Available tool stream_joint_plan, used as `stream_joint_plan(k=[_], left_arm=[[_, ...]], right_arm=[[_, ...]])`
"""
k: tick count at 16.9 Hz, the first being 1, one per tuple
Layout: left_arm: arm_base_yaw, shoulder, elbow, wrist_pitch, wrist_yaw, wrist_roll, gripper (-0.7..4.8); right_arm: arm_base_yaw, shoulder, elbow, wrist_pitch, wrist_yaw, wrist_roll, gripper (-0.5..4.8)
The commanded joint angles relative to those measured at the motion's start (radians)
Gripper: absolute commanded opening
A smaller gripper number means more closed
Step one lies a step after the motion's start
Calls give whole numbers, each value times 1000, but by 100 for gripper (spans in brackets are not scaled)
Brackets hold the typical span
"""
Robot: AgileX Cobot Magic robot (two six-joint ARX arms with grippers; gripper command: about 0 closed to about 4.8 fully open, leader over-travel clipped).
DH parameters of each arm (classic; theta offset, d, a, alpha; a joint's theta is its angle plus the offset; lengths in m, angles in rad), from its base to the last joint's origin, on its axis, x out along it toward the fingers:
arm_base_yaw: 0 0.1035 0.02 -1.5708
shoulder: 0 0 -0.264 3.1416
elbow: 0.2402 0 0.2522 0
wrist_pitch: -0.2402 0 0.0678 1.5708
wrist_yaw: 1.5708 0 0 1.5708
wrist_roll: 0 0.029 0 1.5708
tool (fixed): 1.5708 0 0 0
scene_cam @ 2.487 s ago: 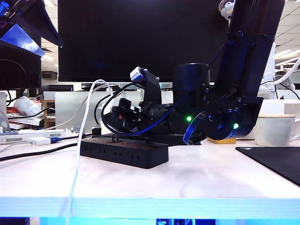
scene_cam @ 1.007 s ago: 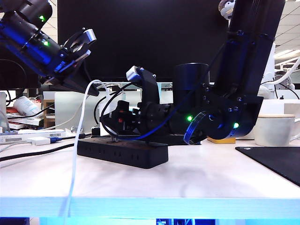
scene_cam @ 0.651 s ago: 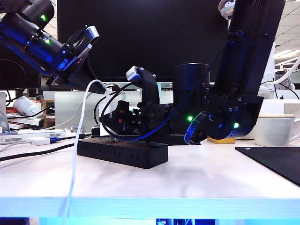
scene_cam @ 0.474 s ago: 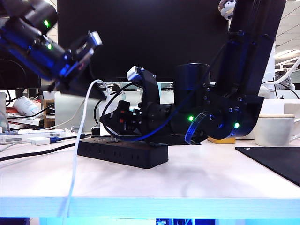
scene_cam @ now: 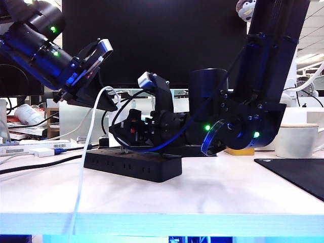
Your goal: Plug the white charger into the left socket.
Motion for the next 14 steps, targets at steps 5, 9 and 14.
stream_joint_plan(k=[5,9,14], left_arm=[[-18,7,-2,-54,19,6,-5],[-19,7,-2,-76,19,6,-5],[-23,13,-2,-92,20,6,-5]], right_arm=[[11,4,-11,-123,-62,-97,80],[11,4,-24,-129,-62,-103,80],[11,4,-26,-163,-61,-104,80]])
